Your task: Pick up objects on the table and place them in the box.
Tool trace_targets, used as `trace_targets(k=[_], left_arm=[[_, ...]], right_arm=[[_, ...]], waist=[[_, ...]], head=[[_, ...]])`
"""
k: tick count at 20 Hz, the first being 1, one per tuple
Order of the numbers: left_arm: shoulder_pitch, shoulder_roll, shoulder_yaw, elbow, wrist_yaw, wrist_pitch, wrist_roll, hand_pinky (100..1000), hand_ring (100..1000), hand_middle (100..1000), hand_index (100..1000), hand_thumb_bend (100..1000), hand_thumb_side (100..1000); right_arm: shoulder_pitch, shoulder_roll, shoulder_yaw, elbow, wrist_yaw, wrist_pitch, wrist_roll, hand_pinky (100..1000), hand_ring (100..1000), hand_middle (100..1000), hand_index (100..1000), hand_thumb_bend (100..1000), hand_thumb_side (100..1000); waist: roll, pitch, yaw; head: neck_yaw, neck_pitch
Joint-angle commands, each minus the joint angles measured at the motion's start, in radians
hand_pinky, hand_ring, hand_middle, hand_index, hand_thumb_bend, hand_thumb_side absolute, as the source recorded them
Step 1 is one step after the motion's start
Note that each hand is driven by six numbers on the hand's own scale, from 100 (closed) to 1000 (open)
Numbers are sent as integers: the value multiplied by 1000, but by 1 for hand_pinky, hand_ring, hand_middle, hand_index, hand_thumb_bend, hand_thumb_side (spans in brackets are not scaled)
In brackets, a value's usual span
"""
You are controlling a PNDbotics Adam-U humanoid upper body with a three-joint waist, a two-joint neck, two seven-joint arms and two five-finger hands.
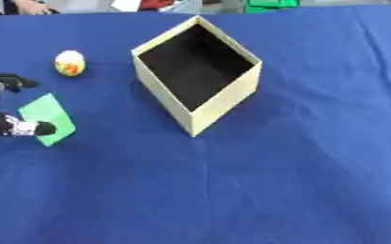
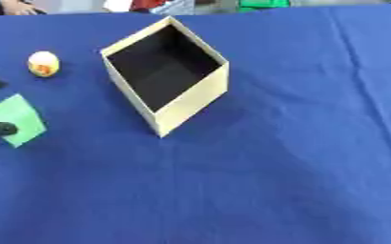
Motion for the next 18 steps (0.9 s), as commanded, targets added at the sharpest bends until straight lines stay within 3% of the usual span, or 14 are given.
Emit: trace_targets(k=[1,7,18], left_arm=[[-14,22,8,-4,-4,1,-2,972,920,917,982,788,839],[-17,20,5,3,-9,-7,-19,972,924,902,985,800,765],[-37,12,1,31,-50,-5,-17,963,918,886,983,829,786]], right_arm=[[-17,-15,-6,-7,1,-2,2,789,620,614,808,100,778],[-19,-16,-5,-6,-1,-2,4,789,619,613,808,100,779],[-25,-23,-5,0,-7,-3,9,790,617,611,808,100,783]], waist=[[1,-15,0],[1,-11,-3],[2,5,-7]], head=[[0,-8],[-1,-5],[-5,3]])
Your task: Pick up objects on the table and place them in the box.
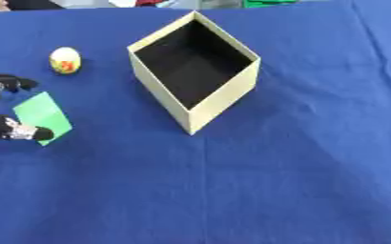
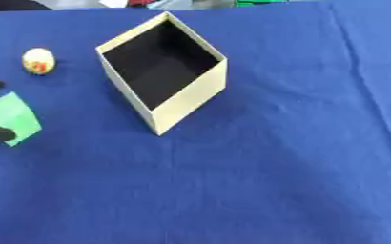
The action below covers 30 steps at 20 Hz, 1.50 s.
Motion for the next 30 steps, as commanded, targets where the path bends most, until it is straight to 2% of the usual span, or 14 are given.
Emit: trace_targets(k=[1,13,23,26,27,30], left_arm=[[-18,20,6,1,-12,2,2,962,918,886,983,827,793],[-47,5,-6,51,-36,10,5,949,903,862,960,800,803],[-59,-7,-15,98,-54,6,-1,926,862,805,936,777,785],[-62,-10,-16,107,-54,5,1,911,821,762,917,710,773],[-62,-11,-14,106,-51,7,6,901,792,732,897,627,769],[-64,-14,-8,95,-30,22,30,828,736,663,851,508,762]], right_arm=[[-18,-23,-5,-3,-6,0,5,790,617,610,808,100,784],[-27,-24,-4,3,-10,-4,20,791,617,609,809,100,791],[-30,-24,-3,5,-10,-6,26,791,616,608,808,100,792],[-30,-24,-4,6,-10,-6,27,791,616,608,808,100,796],[-30,-24,-4,6,-10,-6,27,791,616,608,808,100,797],[-28,-23,-5,8,-9,-5,26,792,616,608,808,100,799]], waist=[[1,-15,0],[-2,-2,-7],[0,3,-10],[0,3,-10],[0,3,-10],[0,2,-10]], head=[[-1,0],[-1,-13],[0,-20],[0,-20],[-1,-19],[-2,-20]])
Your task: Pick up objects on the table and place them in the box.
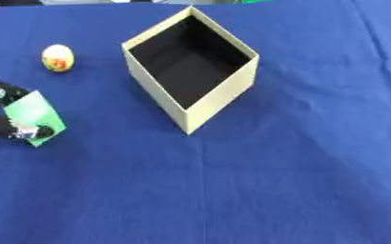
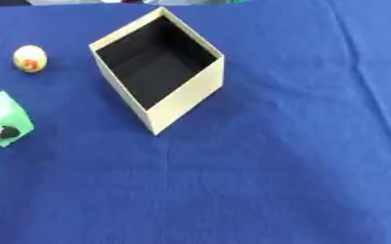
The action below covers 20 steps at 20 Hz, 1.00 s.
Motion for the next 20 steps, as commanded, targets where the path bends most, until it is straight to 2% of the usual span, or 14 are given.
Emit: trace_targets(k=[1,2,5,6,10,16,20], left_arm=[[-13,22,19,-19,20,17,27,813,726,653,842,488,769],[-14,23,22,-25,25,23,38,767,688,616,811,435,753],[-14,24,27,-45,30,39,70,720,636,570,759,375,739],[-14,25,29,-51,30,43,78,700,616,549,726,323,714],[-14,28,38,-68,22,52,110,663,571,504,666,108,523],[-29,32,60,-106,21,52,127,651,561,494,658,100,435],[-70,35,54,-126,9,41,127,649,561,488,656,100,374]], right_arm=[[-17,-23,-5,-3,-4,0,2,792,616,608,808,100,799],[-16,-22,-6,-3,-3,0,2,792,616,608,808,100,799],[-14,-22,-6,-1,-3,1,3,792,616,607,808,100,801],[-13,-21,-6,-1,-3,1,4,792,616,607,808,100,801],[-11,-21,-6,0,-2,2,8,792,616,607,808,100,803],[-9,-21,-7,0,1,2,13,793,616,607,808,100,802],[-12,-18,-4,-1,6,1,15,793,617,607,807,100,798]], waist=[[0,-20,0],[0,-21,0],[1,-22,1],[1,-23,1],[3,-25,2],[5,-30,3],[7,-36,1]], head=[[-3,-10],[-3,-10],[-4,-12],[-5,-12],[-9,-14],[-17,-12],[-30,-6]])
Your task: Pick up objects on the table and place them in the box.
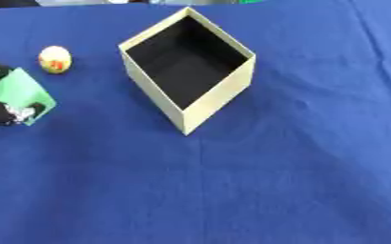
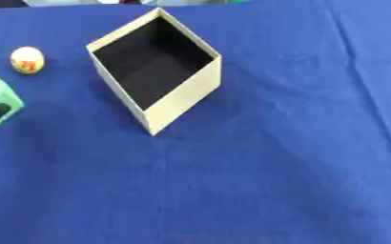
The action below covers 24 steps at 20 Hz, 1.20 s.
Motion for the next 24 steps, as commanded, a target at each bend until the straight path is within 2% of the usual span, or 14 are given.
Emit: trace_targets(k=[1,6,13,18,24], left_arm=[[-49,38,12,-26,-10,-10,-2,647,559,486,655,100,370],[-175,-11,-8,-15,3,-28,-26,644,548,479,652,100,379],[-348,-141,-41,33,39,-47,-35,641,529,468,647,100,486],[-431,-228,-72,123,33,-109,-32,647,539,479,654,100,494],[-507,-328,-94,228,33,-191,-42,666,564,503,669,100,545]], right_arm=[[-15,-16,-2,-8,6,-3,5,793,617,607,807,100,798],[-24,-7,7,-6,15,-6,14,794,619,608,807,100,795],[-31,7,15,-5,22,-8,21,794,620,608,806,100,792],[-41,16,20,-6,24,-9,26,794,620,608,806,100,792],[-50,21,22,-7,21,-9,28,794,619,607,807,100,794]], waist=[[2,-30,-2],[4,-40,-10],[3,-50,-26],[5,-47,-37],[7,-36,-50]], head=[[-14,-2],[-36,10],[-47,11],[-37,2],[-28,-8]])
